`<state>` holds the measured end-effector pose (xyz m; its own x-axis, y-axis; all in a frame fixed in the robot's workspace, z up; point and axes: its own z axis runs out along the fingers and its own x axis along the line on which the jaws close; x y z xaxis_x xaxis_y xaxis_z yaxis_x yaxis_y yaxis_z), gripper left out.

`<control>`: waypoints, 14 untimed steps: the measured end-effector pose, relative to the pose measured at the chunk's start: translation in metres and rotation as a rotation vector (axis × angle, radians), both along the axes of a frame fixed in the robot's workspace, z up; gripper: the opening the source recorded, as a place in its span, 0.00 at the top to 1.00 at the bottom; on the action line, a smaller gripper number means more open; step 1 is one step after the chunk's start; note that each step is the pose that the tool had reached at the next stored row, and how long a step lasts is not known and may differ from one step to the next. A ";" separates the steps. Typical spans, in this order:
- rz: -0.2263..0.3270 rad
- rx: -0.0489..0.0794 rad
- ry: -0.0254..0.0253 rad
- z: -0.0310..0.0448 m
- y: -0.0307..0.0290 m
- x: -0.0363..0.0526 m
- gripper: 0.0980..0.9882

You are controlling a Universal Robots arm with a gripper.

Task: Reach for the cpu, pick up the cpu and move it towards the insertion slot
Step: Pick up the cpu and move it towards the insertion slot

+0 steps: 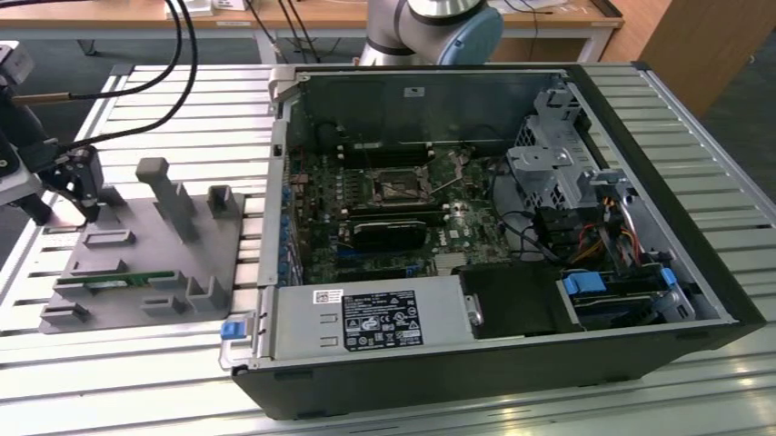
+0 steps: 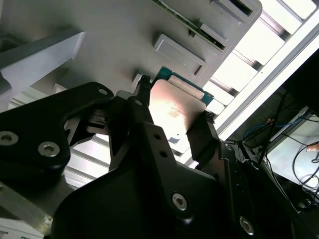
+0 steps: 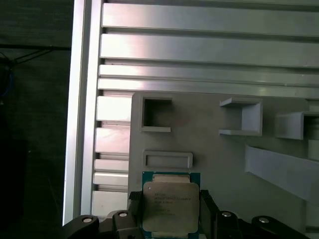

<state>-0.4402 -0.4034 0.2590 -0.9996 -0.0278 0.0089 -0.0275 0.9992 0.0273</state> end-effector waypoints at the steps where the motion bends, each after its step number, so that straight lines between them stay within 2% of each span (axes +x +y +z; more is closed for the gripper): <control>1: 0.000 0.000 0.0000 0.0012 0.0000 0.0000 0.50; 14: 0.000 0.000 0.0000 0.0115 0.0000 0.0000 0.50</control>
<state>-0.4402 -0.4034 0.2705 -0.9996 -0.0278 0.0089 -0.0276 0.9992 0.0273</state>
